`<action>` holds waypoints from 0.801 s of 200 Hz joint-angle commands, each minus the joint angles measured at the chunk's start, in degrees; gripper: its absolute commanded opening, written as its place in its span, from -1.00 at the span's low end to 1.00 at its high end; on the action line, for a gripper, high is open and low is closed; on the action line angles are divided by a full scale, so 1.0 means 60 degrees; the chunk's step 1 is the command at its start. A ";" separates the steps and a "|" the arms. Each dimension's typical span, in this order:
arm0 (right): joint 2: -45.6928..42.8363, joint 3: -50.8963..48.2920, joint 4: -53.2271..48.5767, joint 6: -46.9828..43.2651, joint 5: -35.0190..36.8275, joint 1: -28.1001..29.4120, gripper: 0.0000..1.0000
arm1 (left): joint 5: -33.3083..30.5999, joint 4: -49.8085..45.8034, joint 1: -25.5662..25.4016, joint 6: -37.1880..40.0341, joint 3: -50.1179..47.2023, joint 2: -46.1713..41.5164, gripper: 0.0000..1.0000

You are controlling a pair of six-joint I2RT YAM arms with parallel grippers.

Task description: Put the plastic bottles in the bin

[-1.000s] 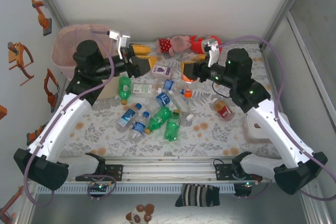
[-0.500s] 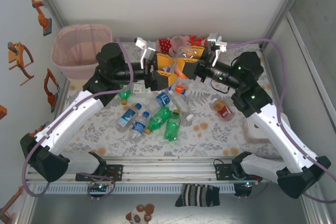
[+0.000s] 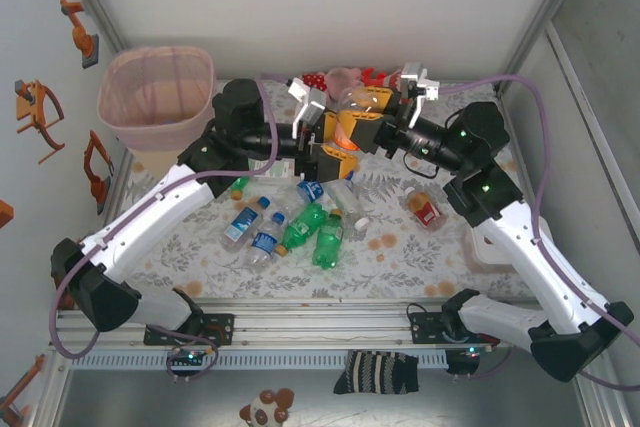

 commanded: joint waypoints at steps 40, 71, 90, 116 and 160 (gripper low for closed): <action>-0.0172 0.0232 0.0455 0.0203 -0.0088 0.0223 0.00 | 0.0196 -0.0284 -0.0125 0.0503 0.0337 0.0107 0.40; -0.0108 0.0295 0.0347 0.0178 -0.0057 0.0243 -0.01 | 0.0196 -0.0339 -0.0122 0.0622 0.0336 0.0059 0.22; -0.0129 0.0295 0.0257 0.0140 0.0018 0.0244 0.00 | 0.0063 -0.0470 -0.0126 0.0764 0.0316 -0.0027 0.18; -0.0204 0.0284 0.0064 0.0044 0.0179 0.0243 0.33 | -0.0133 -0.0699 -0.0107 0.1020 0.0312 -0.0159 0.16; -0.0514 0.0383 -0.0788 -0.0443 0.0949 0.0243 0.54 | -0.0670 -0.1127 0.0193 0.1304 0.0264 -0.0497 0.14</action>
